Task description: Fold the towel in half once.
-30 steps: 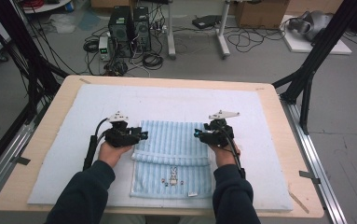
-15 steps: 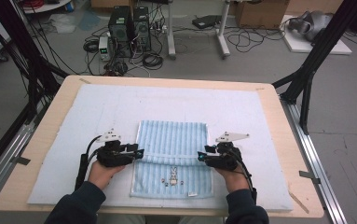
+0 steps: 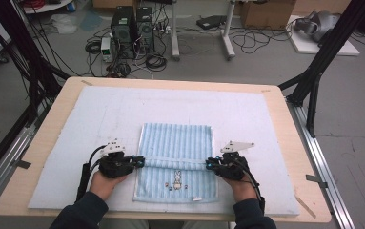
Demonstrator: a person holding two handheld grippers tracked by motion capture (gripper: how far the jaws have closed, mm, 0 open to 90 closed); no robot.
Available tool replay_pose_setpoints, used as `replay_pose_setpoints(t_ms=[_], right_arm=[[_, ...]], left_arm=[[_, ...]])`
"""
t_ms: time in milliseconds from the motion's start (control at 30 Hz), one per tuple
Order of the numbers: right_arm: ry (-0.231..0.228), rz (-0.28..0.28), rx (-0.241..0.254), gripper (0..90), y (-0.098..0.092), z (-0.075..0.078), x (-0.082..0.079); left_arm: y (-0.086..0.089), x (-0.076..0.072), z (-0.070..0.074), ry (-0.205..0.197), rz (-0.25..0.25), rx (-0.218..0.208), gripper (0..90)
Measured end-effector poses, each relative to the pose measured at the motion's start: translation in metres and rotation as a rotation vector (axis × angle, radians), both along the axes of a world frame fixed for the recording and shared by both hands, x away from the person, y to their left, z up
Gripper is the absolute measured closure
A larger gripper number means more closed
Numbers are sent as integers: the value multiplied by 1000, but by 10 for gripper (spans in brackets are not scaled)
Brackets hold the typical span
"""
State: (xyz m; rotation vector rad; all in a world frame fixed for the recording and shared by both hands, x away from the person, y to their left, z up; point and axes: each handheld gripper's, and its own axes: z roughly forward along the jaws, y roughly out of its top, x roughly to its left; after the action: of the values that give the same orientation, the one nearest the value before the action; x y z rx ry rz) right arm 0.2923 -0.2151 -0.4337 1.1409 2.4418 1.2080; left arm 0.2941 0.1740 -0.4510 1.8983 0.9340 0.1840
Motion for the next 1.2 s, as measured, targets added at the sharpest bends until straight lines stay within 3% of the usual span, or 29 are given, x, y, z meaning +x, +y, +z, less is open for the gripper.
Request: replay_pose_setpoints(t_ms=[467, 800, 933, 967, 1067, 1200], right_arm=[[-75, -4, 9, 833, -6, 8, -19], [-122, 27, 5, 832, -10, 8, -44], [-120, 31, 5, 832, -10, 5, -50], [-121, 33, 1, 831, -10, 4, -51], [-120, 29, -6, 828, -10, 2, -51], [-121, 25, 0, 829, -11, 2, -49]], left_arm=[[1, -21, 12, -50, -40, -59, 875], [4, -39, 10, -58, -62, -42, 882], [9, -45, 6, -49, -51, -51, 886], [11, -44, 6, -49, -31, -57, 872], [16, -36, 9, -37, 28, -85, 694], [14, -21, 11, -31, 36, -118, 568]])
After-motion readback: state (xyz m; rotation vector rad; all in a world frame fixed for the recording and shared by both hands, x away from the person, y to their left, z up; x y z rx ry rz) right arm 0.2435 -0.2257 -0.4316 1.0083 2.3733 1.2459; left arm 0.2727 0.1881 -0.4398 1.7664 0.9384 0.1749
